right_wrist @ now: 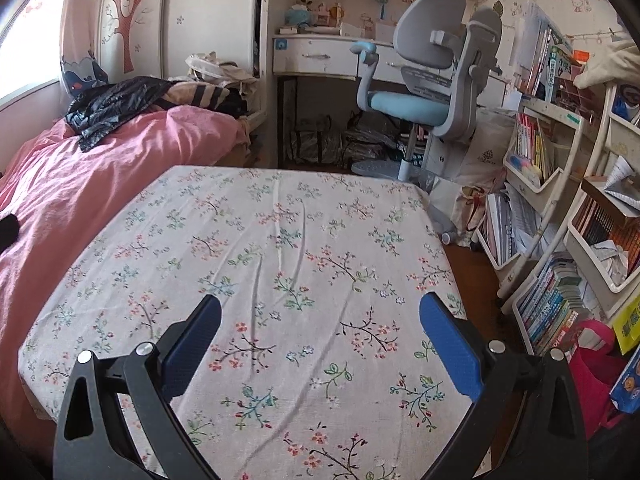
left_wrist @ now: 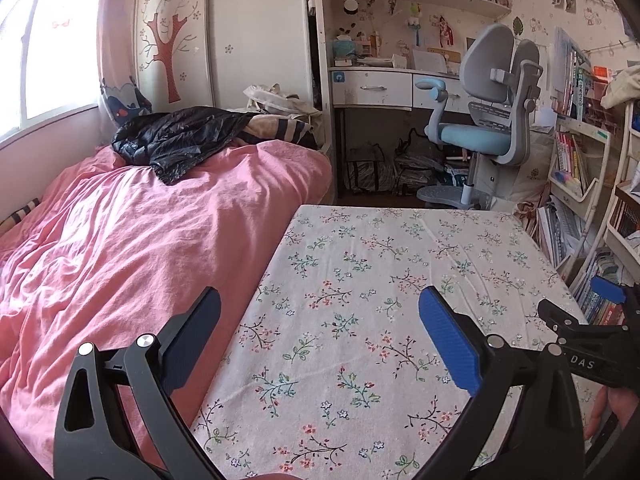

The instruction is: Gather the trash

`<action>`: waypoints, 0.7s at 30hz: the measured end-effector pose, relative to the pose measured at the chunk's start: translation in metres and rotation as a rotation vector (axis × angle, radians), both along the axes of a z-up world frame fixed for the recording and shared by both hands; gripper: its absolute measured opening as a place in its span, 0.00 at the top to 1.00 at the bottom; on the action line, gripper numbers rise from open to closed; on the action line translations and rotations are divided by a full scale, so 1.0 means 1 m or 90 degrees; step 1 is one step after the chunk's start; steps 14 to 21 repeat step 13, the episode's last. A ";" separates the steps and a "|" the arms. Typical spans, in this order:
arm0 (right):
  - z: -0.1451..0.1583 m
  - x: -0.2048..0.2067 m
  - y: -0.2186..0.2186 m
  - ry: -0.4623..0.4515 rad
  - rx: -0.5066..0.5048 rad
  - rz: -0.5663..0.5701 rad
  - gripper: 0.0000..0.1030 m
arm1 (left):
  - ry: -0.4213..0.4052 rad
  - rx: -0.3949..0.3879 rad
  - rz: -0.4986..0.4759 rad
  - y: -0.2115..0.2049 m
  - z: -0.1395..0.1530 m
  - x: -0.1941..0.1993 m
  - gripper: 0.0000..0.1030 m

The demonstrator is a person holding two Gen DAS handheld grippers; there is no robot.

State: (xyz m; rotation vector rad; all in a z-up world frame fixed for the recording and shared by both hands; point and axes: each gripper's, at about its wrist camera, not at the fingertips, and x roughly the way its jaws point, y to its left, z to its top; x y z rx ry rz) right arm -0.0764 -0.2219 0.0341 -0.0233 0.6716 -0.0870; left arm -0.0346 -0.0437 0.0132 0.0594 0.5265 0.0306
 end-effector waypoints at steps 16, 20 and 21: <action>-0.061 0.060 -0.048 0.190 0.050 -0.105 0.07 | 0.042 0.007 0.002 0.014 0.000 0.014 0.07; -0.061 0.060 -0.048 0.190 0.050 -0.105 0.07 | 0.042 0.007 0.002 0.014 0.000 0.014 0.07; -0.061 0.060 -0.048 0.190 0.050 -0.105 0.07 | 0.042 0.007 0.002 0.014 0.000 0.014 0.07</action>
